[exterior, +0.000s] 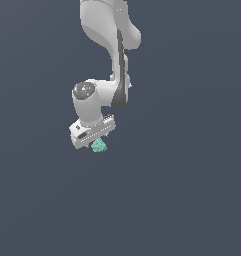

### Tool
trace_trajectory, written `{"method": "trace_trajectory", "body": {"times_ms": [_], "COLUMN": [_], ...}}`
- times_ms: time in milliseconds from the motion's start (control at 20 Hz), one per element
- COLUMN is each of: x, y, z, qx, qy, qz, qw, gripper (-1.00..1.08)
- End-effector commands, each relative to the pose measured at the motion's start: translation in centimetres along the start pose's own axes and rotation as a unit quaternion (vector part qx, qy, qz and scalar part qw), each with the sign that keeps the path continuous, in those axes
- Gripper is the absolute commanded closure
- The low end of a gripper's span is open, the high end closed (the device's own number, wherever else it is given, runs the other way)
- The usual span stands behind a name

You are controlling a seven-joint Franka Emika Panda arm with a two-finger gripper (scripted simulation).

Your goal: Pick up the object and move it to a goal position.

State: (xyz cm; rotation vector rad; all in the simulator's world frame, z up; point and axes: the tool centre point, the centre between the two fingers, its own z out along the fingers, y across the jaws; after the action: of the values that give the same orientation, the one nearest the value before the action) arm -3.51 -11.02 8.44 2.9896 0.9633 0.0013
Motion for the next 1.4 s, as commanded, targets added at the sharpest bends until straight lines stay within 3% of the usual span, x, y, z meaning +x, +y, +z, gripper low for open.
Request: {"method": "trace_trajectory", "body": {"times_ms": [0,500,550,1350], "x": [-0.1,0.0,0.0,-0.3], "y": [0.0,0.0,0.0,0.1], "z": [1.1,4.0,4.0,3.0], "qx": [0.000,0.000,0.000,0.000], "qy": [0.000,0.000,0.000,0.000], "qz": [0.000,-0.001,-0.001,-0.001], "qw": [1.0000,1.0000,1.0000,1.0000], "gripper": [-0.92,-0.92,1.08,1.08]}}
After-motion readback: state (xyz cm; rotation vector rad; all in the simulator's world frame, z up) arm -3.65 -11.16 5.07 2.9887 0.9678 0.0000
